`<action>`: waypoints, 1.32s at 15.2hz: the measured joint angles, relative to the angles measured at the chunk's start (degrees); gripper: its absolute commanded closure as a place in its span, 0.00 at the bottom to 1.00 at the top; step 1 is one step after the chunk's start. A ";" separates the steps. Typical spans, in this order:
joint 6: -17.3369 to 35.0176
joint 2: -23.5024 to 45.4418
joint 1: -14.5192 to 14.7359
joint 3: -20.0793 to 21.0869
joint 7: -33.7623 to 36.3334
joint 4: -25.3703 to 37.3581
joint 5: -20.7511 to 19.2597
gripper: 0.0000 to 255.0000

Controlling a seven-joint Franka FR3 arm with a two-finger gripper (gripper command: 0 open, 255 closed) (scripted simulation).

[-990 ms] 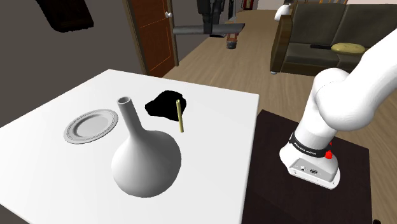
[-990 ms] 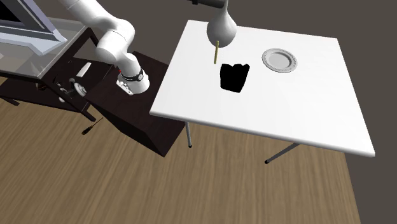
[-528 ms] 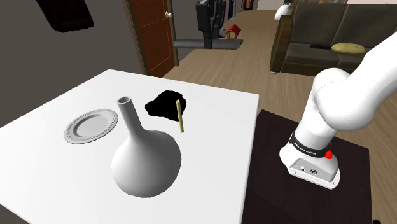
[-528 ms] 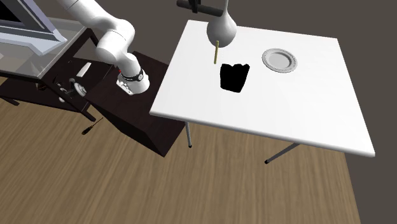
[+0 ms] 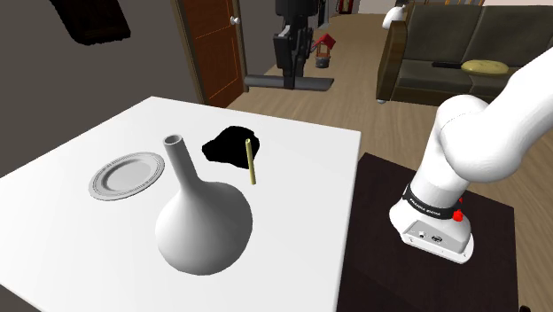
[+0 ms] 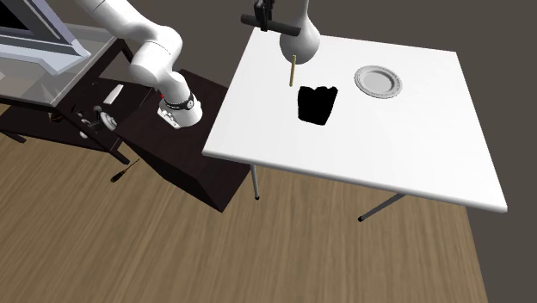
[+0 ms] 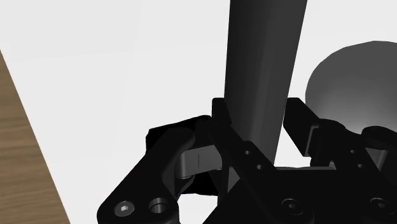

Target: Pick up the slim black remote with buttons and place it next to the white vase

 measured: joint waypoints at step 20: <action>15.20 -0.97 0.49 1.14 -1.23 -16.20 1.17 1.00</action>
